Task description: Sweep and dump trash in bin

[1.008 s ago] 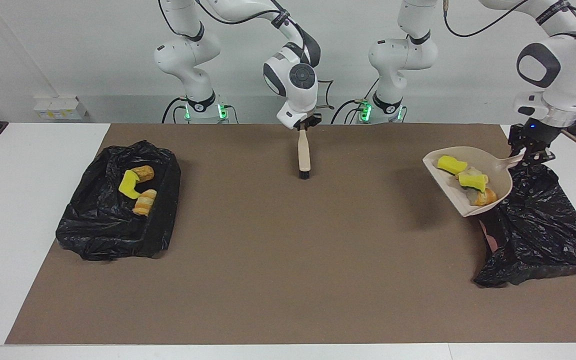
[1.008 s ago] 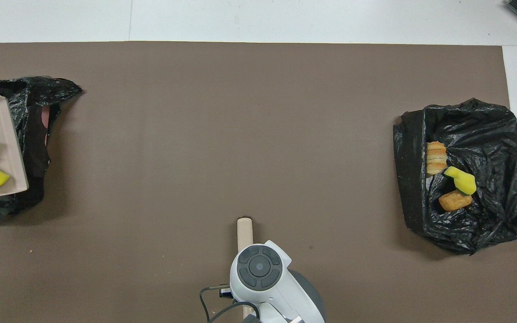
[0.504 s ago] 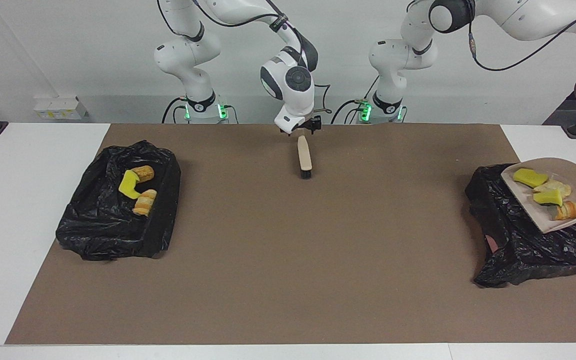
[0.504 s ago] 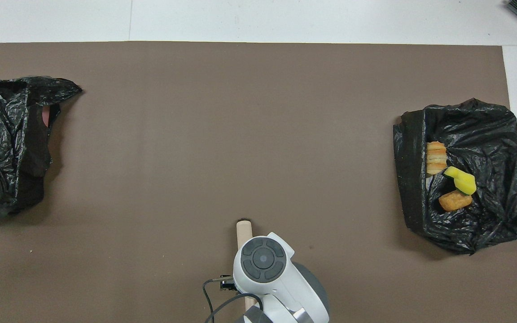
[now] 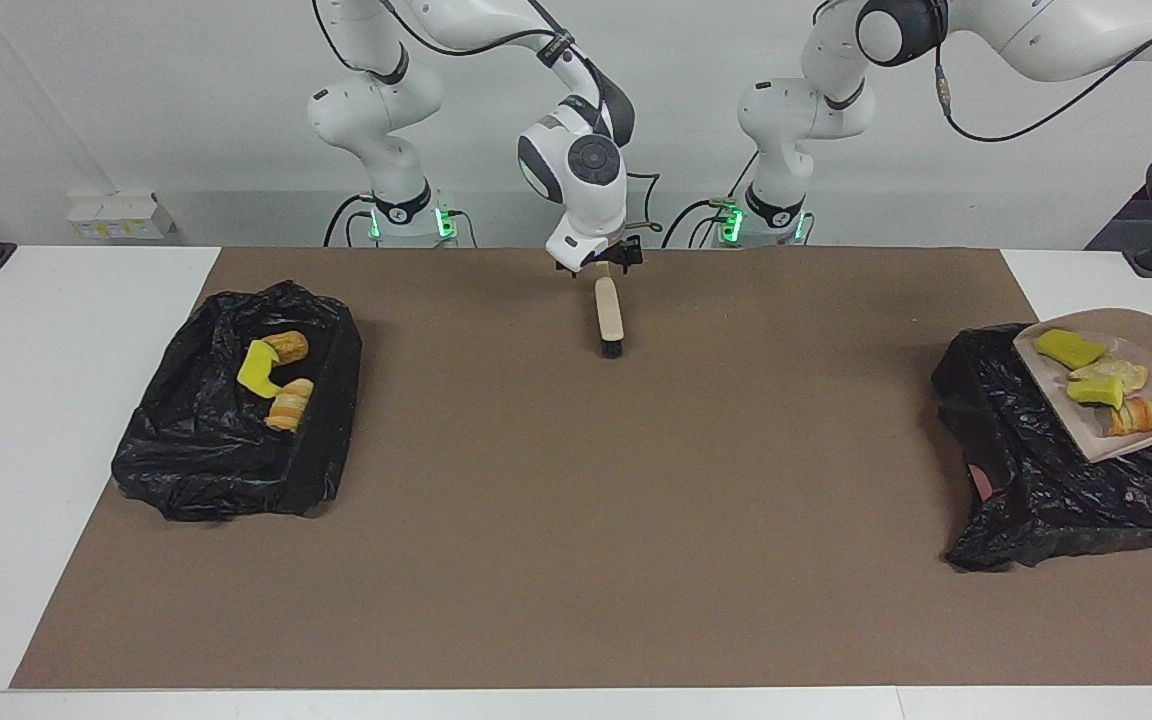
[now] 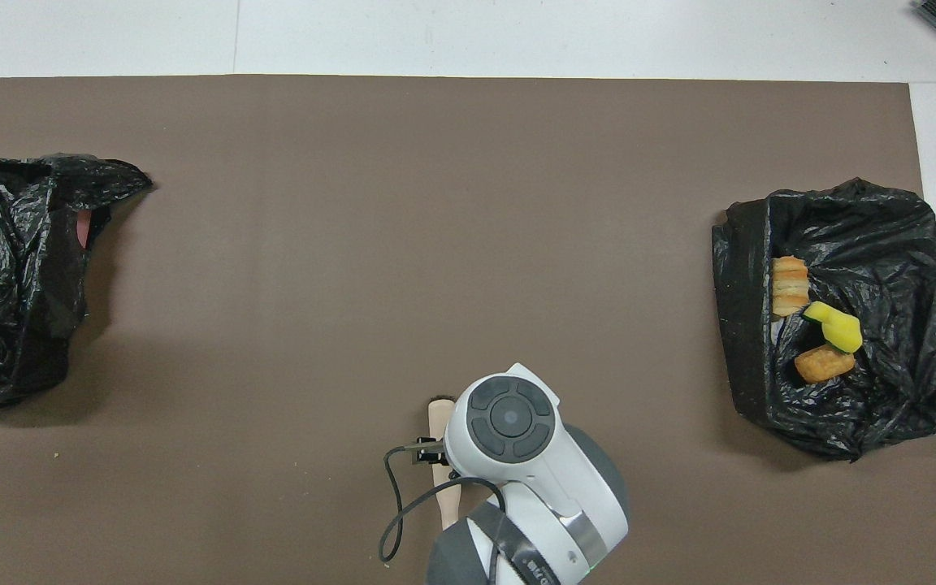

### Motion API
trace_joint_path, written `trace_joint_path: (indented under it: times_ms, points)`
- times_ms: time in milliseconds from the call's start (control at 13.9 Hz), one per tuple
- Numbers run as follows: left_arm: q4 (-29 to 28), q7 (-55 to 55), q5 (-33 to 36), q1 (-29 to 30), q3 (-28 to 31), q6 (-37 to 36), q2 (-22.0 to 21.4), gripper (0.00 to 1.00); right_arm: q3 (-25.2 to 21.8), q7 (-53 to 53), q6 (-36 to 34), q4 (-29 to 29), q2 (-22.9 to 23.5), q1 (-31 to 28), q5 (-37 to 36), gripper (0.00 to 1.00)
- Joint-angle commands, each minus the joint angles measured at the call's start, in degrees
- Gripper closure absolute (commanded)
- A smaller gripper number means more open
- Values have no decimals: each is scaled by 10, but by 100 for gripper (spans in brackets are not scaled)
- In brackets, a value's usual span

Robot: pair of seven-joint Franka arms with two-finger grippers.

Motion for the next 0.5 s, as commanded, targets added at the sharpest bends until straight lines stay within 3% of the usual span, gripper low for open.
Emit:
trace_joint_path:
  times_ms: [0, 144, 432]
  points:
    - [50, 1, 34, -9, 3, -59, 4, 100, 2, -17, -2, 38, 2, -47, -41, 0]
    - [60, -3, 61, -21, 2, -92, -2, 100, 4, -27, -8, 64, 0, -96, -86, 0]
    - [64, -33, 111, -32, -9, -129, -9, 100, -3, -133, -99, 146, -4, -183, -142, 0]
